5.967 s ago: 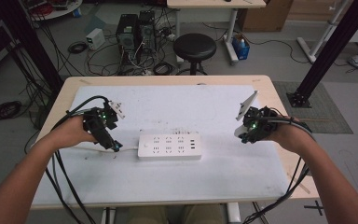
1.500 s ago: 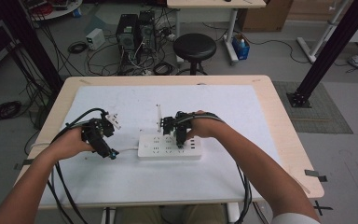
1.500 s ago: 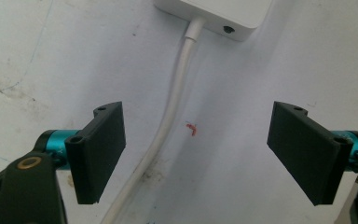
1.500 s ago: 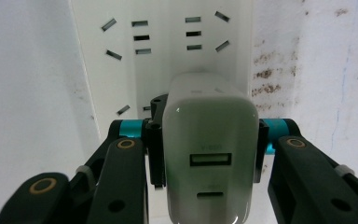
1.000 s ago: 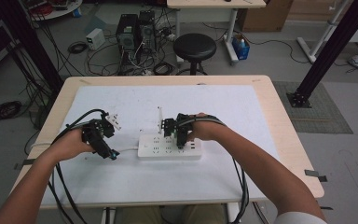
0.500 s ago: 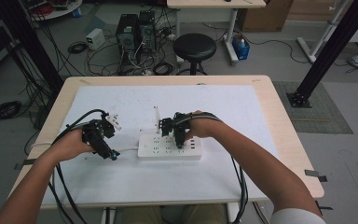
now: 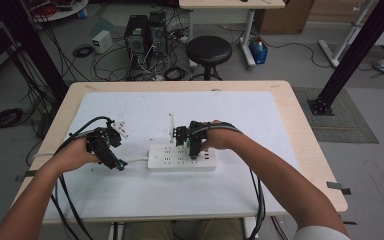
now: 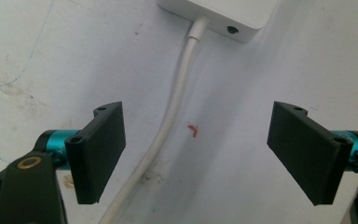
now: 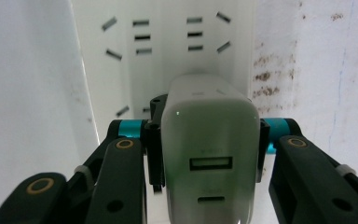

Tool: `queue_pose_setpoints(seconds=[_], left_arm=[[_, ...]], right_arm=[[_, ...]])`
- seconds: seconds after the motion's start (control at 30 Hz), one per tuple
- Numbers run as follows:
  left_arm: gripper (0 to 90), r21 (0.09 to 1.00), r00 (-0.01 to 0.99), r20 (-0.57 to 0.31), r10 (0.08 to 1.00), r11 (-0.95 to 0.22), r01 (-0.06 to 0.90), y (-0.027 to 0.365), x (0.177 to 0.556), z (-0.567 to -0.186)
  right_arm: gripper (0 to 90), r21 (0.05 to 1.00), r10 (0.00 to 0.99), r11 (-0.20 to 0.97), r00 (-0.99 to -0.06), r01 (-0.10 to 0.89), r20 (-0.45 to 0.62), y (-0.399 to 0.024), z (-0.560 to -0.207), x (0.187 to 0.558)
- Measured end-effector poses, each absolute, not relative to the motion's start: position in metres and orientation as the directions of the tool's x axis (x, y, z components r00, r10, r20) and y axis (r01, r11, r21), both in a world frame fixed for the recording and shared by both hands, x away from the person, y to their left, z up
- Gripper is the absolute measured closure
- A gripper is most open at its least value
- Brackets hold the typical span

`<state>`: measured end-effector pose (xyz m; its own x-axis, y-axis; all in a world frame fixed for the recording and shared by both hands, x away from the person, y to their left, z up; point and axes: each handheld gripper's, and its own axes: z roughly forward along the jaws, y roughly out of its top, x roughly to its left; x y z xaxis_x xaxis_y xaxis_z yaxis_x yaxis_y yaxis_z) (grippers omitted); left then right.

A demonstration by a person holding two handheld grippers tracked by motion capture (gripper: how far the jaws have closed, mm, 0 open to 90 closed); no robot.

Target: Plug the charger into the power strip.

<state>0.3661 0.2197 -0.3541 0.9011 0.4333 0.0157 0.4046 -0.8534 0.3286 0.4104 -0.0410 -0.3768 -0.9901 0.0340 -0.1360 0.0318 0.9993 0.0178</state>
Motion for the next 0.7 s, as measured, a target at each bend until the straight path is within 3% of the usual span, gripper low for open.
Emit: queue_pose_setpoints(seconds=[0.17,0.53,0.7], left_arm=[[19.3,0.323,0.908,0.016,0.419,-0.861,0.392,0.214,0.366,-0.356],[19.3,0.323,0.906,0.017,0.422,-0.86,0.395,0.215,0.363,-0.357],[19.3,0.333,0.906,0.014,0.423,-0.856,0.395,0.216,0.36,-0.355]], right_arm=[[61.1,0.094,0.081,0.993,-0.993,0.073,-0.088,-0.05,-0.364,0.415],[62.4,0.009,0.022,1.0,-0.986,0.021,-0.167,-0.036,-0.365,0.405],[61.7,0.045,0.09,0.995,-0.988,0.085,-0.128,-0.042,-0.366,0.41]])
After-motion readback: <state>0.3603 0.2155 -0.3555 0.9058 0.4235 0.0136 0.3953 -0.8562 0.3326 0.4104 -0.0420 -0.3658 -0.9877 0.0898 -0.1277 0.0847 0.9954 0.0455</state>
